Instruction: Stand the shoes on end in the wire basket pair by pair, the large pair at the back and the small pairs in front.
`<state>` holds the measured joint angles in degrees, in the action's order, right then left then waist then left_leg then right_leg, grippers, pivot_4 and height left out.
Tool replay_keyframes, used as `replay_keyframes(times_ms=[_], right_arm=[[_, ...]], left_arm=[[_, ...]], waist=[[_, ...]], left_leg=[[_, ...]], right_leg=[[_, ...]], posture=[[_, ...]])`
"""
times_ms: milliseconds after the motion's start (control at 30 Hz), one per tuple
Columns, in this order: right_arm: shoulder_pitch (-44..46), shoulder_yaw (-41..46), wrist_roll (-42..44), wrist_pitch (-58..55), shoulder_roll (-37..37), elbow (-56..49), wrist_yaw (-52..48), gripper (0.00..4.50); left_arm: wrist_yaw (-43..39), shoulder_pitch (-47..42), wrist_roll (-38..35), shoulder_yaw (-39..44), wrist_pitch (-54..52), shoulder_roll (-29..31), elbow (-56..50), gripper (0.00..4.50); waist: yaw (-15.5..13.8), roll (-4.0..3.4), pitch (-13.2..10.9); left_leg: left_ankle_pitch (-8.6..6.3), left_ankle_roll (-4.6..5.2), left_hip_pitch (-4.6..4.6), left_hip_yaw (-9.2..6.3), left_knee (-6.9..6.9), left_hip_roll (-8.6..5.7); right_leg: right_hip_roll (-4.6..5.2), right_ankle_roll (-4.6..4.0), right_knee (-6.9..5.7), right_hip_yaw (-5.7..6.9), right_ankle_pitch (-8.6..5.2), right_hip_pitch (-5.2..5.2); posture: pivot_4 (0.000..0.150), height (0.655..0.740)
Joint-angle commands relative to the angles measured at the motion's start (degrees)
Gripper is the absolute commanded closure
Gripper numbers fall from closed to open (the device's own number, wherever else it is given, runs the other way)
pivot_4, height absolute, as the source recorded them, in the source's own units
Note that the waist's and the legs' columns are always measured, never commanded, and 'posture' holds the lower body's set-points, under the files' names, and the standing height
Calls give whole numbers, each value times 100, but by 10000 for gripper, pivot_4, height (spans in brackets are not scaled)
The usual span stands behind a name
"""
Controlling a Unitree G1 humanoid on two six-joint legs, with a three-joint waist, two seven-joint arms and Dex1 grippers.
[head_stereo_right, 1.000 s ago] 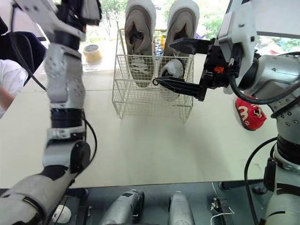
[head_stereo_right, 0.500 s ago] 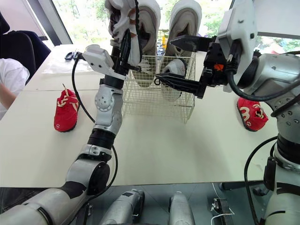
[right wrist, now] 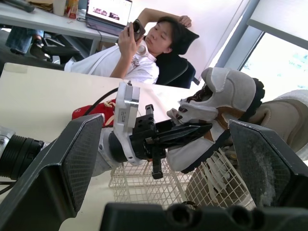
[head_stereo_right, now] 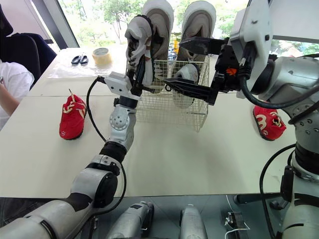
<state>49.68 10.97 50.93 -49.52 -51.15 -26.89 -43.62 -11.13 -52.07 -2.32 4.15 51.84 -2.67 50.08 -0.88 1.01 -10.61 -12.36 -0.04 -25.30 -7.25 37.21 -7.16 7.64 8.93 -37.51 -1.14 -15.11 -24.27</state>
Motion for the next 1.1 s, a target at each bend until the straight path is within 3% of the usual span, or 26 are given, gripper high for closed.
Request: replay_keyframes(times_ms=[33,167,267,433,700,867,967,1100], right_arm=[[145,140,60,46,-112,-139,29,0],[141,130,47,63,-98,-126,15,0],[144,108,26,90,-76,-106,4,0],[142,82,-2,122,-56,-93,-15,0],[32,129,-42,168,-86,-82,-55,0],[-155,235,-108,206,-123,-23,1,0],[-232,278,-177,256,-118,40,63,0],[-580,491,-279,215,-234,98,150,0]], left_arm=[[-37,304,197,-163,-80,14,377,32106],[-218,484,54,-178,-219,27,278,12471],[-269,567,0,-165,-326,65,205,364],[-468,836,-275,-112,-782,163,-430,364],[-1336,2131,-1356,-326,-2955,715,-3411,364],[-1535,2507,-2608,-86,-5004,1327,-5147,364],[-1525,2317,-3201,169,-5685,1566,-5574,364],[-1922,2059,-4604,440,-7301,2217,-6162,364]], waist=[[0,-2,18],[-17,-6,27],[1,-19,46],[22,-38,68],[221,-54,79],[156,-62,83],[59,-61,82],[5,-56,81]], left_leg=[[0,1,0,0,0,0],[-2,3,2,-3,0,-1],[-3,4,3,-6,1,-1],[-4,7,4,-5,-4,0],[-4,5,8,2,-18,7],[-7,10,10,-2,-15,6],[-7,10,7,-13,-6,3],[-7,10,7,-14,-4,2]], right_leg=[[0,0,0,0,0,0],[0,0,-2,1,0,3],[-1,-2,-2,3,1,5],[-1,-2,0,2,1,4],[-5,-3,9,-7,0,-12],[-7,-5,5,-13,1,-16],[-8,-13,4,-5,9,-12],[-7,-12,9,-2,12,-7]], posture=[[1500,7400],[1500,7400],[1500,7400],[1500,7400],[1500,7400],[1500,7400],[1500,7400],[1500,7400]])
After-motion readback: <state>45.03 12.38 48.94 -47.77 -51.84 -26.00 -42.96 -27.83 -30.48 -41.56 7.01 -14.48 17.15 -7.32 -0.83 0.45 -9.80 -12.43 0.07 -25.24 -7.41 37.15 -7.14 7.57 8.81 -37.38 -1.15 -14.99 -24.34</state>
